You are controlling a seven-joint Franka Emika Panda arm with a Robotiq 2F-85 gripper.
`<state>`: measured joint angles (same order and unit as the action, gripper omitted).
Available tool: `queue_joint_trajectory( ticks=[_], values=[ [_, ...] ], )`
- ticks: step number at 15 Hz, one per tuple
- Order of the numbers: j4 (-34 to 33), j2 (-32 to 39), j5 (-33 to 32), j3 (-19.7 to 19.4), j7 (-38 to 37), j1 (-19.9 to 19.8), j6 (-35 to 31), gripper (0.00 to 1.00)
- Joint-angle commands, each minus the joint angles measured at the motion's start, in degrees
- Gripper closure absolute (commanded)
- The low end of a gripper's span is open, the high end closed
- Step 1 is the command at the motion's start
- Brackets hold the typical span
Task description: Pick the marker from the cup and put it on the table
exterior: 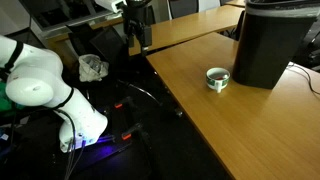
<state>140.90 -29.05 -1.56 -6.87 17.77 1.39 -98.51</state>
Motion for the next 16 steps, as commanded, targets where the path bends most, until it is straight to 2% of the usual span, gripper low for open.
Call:
queue_joint_trajectory(
  ticks=[1,9,12,16],
  values=[
    [-0.1,0.0,0.2,0.4,0.1,-0.4,0.1,0.00],
    [-0.3,1.0,-0.3,0.4,0.9,-0.2,-1.3,0.00],
    [-2.2,6.7,-3.7,0.2,9.3,1.5,-6.1,0.00],
    [-7.1,18.6,-7.3,1.1,17.6,2.7,-13.8,0.00]
  ],
)
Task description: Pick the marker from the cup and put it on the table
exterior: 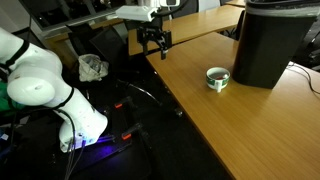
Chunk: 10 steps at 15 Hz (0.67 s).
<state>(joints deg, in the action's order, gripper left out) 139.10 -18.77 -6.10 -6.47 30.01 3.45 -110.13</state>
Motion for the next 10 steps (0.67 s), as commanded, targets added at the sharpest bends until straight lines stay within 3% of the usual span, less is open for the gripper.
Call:
queue_joint_trajectory(
  ticks=[1,6,10],
  values=[
    [-6.9,11.6,-4.0,1.1,7.2,0.6,-3.9,0.00],
    [-18.5,28.0,-13.8,4.2,11.9,-0.9,-12.5,0.00],
    [-28.9,38.5,-17.0,5.6,13.2,-2.3,-13.6,0.00]
  ],
)
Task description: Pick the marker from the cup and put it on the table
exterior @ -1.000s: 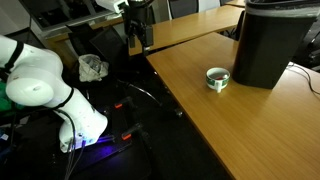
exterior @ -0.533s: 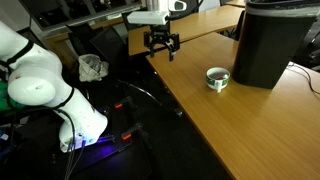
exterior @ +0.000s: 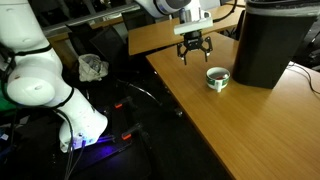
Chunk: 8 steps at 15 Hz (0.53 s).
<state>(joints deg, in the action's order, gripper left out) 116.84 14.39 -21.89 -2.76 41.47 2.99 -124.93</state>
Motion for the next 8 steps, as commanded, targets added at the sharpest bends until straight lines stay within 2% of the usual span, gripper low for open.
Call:
queue_joint_trajectory(
  ticks=[1,2,4,8],
  values=[
    [-8.5,6.4,2.5,2.7,0.8,-2.7,3.0,0.00],
    [-5.0,4.7,-0.2,2.6,-0.3,-2.5,0.4,0.00],
    [-7.6,6.6,0.7,3.2,-0.3,-3.0,0.9,0.00],
    [-7.9,6.6,0.8,3.3,-0.3,-3.2,1.2,0.00]
  ],
)
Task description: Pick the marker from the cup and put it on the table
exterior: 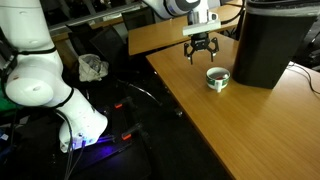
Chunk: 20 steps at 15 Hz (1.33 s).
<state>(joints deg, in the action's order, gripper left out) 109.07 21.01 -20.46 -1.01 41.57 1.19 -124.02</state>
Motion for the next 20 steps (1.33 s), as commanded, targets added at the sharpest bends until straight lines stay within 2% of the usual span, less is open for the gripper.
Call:
queue_joint_trajectory(
  ticks=[1,3,4,8,9,10,15,20],
  values=[
    [-1.2,1.0,-0.7,2.2,3.6,-1.8,1.5,0.00],
    [-2.1,2.8,-1.1,3.0,7.8,-2.2,0.5,0.00],
    [-2.6,3.7,-3.7,2.9,9.9,-1.7,0.9,0.00],
    [-5.5,8.6,-8.2,3.1,16.0,-1.9,-4.8,0.00],
    [-6.7,10.0,-8.4,3.2,17.3,-2.1,-5.7,0.03],
    [-8.2,11.4,-8.9,3.0,18.4,-2.0,-6.3,0.14],
    [-15.8,17.8,-8.8,2.9,24.4,-1.8,-5.4,0.37],
    [-21.6,23.0,-10.3,2.3,27.4,-0.6,-4.9,0.31]
  ],
)
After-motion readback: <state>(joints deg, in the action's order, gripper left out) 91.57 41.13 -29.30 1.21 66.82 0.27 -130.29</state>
